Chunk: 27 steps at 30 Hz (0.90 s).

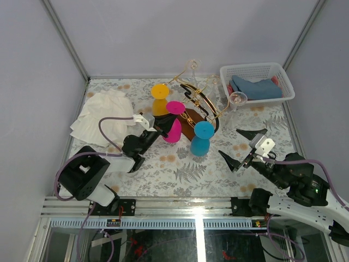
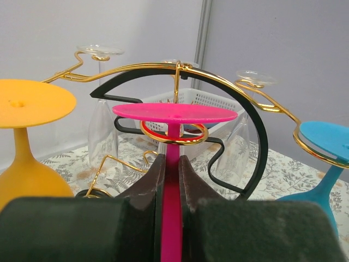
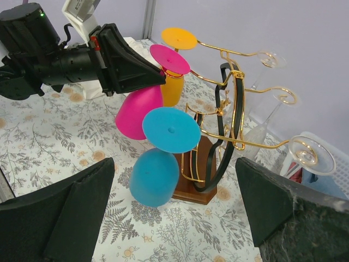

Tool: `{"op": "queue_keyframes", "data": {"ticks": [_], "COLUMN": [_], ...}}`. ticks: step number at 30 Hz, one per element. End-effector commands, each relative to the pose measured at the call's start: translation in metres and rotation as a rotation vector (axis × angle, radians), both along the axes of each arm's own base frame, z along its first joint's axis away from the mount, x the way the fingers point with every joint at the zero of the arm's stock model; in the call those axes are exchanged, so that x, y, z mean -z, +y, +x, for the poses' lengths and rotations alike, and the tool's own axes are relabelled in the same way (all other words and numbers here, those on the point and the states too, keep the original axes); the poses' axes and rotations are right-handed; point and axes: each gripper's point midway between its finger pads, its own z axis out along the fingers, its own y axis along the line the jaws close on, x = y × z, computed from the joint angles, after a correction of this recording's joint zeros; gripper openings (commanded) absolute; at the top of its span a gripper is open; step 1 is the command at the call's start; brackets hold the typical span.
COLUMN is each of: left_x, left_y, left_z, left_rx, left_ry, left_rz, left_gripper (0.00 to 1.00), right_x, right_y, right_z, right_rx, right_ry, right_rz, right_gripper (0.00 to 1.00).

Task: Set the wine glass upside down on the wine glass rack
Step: Turn the wine glass upside down at the wine rack.

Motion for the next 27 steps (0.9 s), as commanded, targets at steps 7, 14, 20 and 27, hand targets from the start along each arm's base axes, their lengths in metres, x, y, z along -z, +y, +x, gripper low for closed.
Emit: {"op": "queue_keyframes", "data": {"ticks": [7, 14, 20, 27], "left_x": [-0.021, -0.013, 0.001, 0.008], "left_y": [-0.012, -0.029, -0.035, -0.029], "left_z": [-0.026, -0.025, -0.01, -0.004], "left_rx": [0.133, 0.21, 0.198, 0.155], "left_ry": [-0.151, -0.138, -0.058, -0.013], "left_rz": [0.031, 0.049, 0.04, 0.023], "left_gripper": [0.0, 0.0, 0.06, 0.31], "right_x": [-0.007, -0.007, -0.008, -0.009], "right_y": [-0.002, -0.003, -0.005, -0.01], "right_z": [0.002, 0.002, 0.001, 0.002], "right_rx": [0.018, 0.02, 0.023, 0.038], "right_ry": [-0.003, -0.001, -0.003, -0.001], "right_rz": [0.027, 0.028, 0.025, 0.036], "right_gripper": [0.99, 0.99, 0.99, 0.99]}}
